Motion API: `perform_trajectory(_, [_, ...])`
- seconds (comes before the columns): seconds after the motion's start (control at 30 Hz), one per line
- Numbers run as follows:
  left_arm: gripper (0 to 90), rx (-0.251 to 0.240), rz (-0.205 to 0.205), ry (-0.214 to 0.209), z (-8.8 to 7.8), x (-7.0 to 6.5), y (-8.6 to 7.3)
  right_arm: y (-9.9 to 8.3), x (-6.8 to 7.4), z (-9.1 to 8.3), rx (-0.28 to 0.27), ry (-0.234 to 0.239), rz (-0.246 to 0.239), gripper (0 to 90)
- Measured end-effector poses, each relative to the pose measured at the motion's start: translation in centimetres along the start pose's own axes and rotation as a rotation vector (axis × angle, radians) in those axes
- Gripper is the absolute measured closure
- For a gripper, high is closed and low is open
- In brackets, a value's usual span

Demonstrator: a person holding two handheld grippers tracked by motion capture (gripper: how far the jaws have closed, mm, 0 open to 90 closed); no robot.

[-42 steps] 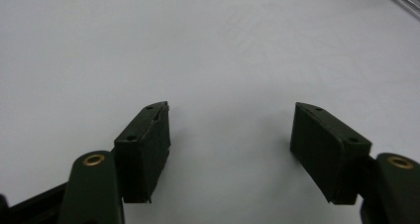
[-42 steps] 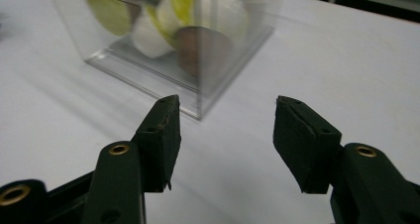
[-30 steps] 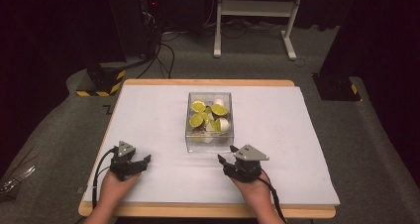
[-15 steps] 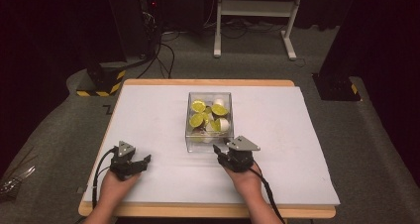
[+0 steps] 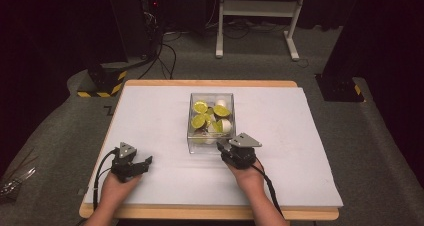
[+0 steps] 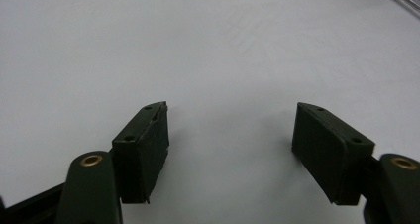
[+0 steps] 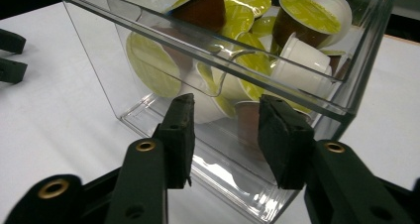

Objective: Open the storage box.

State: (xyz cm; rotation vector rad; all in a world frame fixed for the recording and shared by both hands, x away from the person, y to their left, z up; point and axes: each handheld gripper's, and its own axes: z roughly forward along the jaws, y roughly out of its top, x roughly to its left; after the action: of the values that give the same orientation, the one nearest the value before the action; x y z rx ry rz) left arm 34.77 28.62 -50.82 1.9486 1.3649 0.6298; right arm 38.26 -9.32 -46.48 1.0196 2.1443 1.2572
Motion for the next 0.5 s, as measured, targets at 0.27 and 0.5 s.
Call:
perform_trajectory(0.27, [30.3,-0.001,-0.001,0.0,0.0,0.0,0.0,0.2,-1.1,-0.2,0.016,0.012,0.007,61.3])
perform_trajectory(0.5, [30.3,-0.001,-0.001,0.0,0.0,0.0,0.0,0.2,-0.9,-0.1,0.0,0.061,0.015,51.6])
